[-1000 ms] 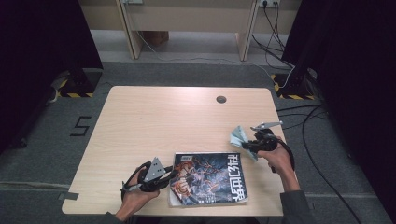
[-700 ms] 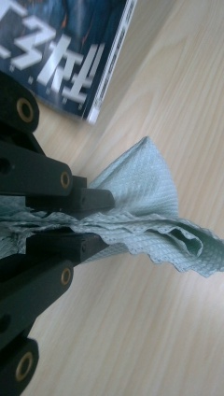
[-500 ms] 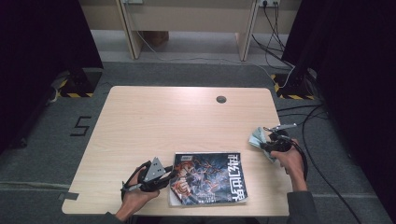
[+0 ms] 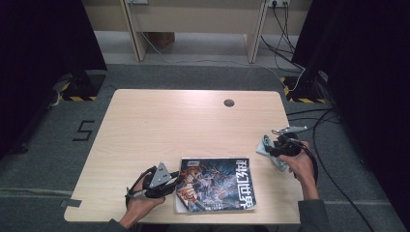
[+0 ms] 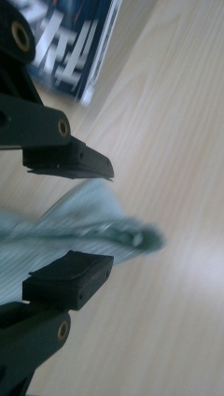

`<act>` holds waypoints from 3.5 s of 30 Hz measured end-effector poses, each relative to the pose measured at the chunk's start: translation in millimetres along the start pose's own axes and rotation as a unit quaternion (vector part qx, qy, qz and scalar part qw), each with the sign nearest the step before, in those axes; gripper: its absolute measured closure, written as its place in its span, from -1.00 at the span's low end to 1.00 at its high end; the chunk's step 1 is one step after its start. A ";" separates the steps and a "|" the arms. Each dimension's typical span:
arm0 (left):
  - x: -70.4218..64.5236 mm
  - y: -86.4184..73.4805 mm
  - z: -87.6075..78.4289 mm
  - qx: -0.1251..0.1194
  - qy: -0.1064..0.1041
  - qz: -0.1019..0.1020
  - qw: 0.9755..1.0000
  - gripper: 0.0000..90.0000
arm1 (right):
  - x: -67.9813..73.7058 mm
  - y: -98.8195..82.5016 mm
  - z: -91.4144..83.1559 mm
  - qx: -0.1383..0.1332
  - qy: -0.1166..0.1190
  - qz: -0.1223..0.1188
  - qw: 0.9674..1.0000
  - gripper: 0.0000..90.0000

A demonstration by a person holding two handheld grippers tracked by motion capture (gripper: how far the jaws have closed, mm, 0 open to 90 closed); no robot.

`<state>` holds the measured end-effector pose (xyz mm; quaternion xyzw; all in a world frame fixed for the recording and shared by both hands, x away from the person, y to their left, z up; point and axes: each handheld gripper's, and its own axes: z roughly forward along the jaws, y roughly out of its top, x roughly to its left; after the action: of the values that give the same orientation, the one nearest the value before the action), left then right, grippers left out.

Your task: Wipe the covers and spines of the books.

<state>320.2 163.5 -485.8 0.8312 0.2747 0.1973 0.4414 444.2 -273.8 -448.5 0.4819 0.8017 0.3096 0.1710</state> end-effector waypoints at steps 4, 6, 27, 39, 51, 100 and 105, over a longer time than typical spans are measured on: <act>-0.2 0.3 -0.4 -0.001 0.000 0.002 1.000 0.66 | 25.9 13.0 -3.4 -0.026 0.036 -0.031 0.999 0.01; -0.1 0.2 -0.5 -0.002 0.000 0.002 1.000 0.66 | 39.3 18.6 -1.3 -0.035 0.062 -0.044 0.996 -0.07; 0.0 1.3 -1.0 -0.010 -0.001 0.007 1.000 0.66 | 121.9 23.3 49.4 0.019 0.228 -0.156 0.961 -0.16; 7.2 -0.6 -1.5 -0.001 0.022 0.004 1.000 0.67 | 120.9 13.8 36.2 0.031 0.287 -0.174 0.941 0.30; 5.9 1.1 -1.4 -0.007 0.019 0.010 1.000 0.66 | 144.9 13.8 42.0 0.074 0.296 -0.223 0.926 0.51; 29.2 -14.3 -7.9 0.014 0.056 -0.104 0.993 0.03 | 155.2 129.5 -15.3 0.073 0.081 -0.306 0.946 0.85; 29.9 -15.5 -7.2 0.017 0.056 -0.107 0.993 0.03 | 170.2 119.7 -17.9 0.067 0.083 -0.323 0.940 0.84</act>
<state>334.7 194.0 -492.5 0.7923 0.3895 0.1907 0.4292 432.6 -89.0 -351.7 0.1795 0.9446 0.2220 0.1621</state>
